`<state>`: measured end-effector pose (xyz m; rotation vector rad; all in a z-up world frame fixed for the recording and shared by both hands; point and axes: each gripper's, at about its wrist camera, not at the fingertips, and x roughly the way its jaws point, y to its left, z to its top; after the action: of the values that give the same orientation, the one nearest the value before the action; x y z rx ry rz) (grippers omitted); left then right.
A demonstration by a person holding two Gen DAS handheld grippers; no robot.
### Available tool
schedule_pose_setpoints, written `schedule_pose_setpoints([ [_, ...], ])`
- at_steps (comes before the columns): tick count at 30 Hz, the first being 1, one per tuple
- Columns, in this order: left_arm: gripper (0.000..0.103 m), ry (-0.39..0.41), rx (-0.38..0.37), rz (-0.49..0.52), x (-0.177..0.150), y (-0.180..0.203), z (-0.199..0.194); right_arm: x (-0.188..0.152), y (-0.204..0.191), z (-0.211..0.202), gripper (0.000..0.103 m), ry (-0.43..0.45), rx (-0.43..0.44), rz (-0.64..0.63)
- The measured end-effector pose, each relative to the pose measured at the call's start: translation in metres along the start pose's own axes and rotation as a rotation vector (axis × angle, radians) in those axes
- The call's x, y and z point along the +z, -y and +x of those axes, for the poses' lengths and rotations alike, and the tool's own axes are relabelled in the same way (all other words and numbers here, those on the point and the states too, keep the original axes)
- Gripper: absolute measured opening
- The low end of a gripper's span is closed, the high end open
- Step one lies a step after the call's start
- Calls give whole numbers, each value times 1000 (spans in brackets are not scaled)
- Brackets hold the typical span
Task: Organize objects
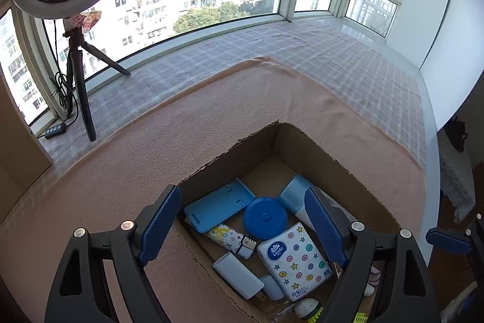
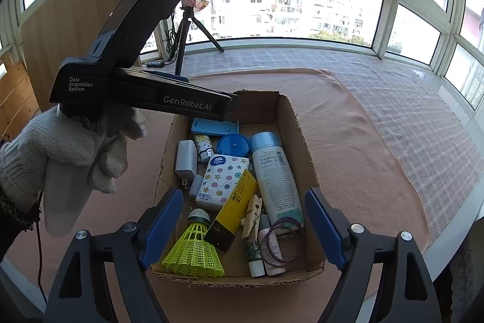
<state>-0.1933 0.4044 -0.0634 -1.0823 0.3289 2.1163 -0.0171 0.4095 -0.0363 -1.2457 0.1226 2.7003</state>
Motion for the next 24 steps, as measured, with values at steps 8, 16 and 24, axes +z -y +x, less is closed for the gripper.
schedule_pose_setpoints([
  [8,86,19,35,-39,-15,-23,-31,3,-9,-7,79,6,22,11],
  [16,86,58,119,-98,-50,-64,-91,12,-35,-17,79,24,70,8],
  [24,86,84,223,-186,-106,-121,-167,22,-79,-25,79,41,123,-31],
])
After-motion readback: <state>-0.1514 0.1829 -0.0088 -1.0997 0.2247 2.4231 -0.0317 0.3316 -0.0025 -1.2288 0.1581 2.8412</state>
